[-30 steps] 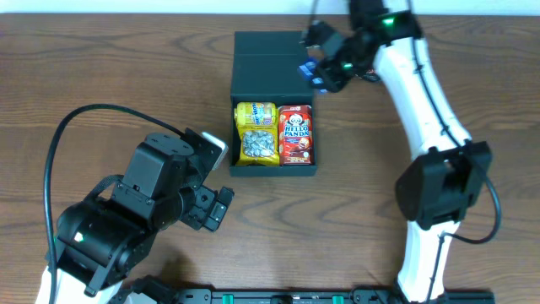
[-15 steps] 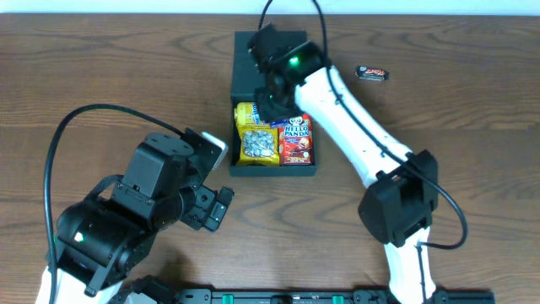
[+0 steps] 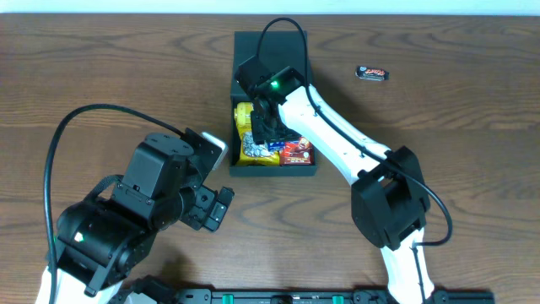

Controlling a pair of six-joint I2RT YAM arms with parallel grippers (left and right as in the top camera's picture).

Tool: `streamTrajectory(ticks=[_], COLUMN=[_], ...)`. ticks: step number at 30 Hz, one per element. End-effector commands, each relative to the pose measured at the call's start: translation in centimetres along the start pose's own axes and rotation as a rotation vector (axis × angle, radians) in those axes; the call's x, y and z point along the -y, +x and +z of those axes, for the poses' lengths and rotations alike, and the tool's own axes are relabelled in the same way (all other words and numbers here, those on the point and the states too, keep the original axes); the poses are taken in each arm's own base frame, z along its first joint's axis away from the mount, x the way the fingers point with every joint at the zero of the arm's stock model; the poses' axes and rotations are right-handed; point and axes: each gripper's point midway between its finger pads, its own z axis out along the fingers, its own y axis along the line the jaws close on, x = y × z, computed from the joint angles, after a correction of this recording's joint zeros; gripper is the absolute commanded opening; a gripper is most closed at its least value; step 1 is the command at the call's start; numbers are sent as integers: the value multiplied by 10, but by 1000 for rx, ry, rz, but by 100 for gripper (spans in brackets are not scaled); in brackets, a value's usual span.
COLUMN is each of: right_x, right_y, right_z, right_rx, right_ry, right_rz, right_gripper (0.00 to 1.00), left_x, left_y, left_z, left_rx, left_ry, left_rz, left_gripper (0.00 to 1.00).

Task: Pack container
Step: 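Lower the Eclipse tin into the black box between snacks and release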

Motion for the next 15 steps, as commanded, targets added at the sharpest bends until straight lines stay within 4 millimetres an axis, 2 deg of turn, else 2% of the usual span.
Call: streamTrajectory(ticks=[1,10,15], right_x=[1,-7,-7], right_y=[1,4,-19], right_z=[4,0,-24], right_rx=[-2,-27,63], right_ry=[18,-37,-84], right_rz=[7,8,-78], right_gripper=[65,66,71], left_x=[0,0,0], left_y=[-3,-3,-3], left_z=[-3,-3,-3], left_rx=[10,10,10], left_ry=[1,1,1], left_rz=[-10,-10,-10], left_gripper=[95,95,95])
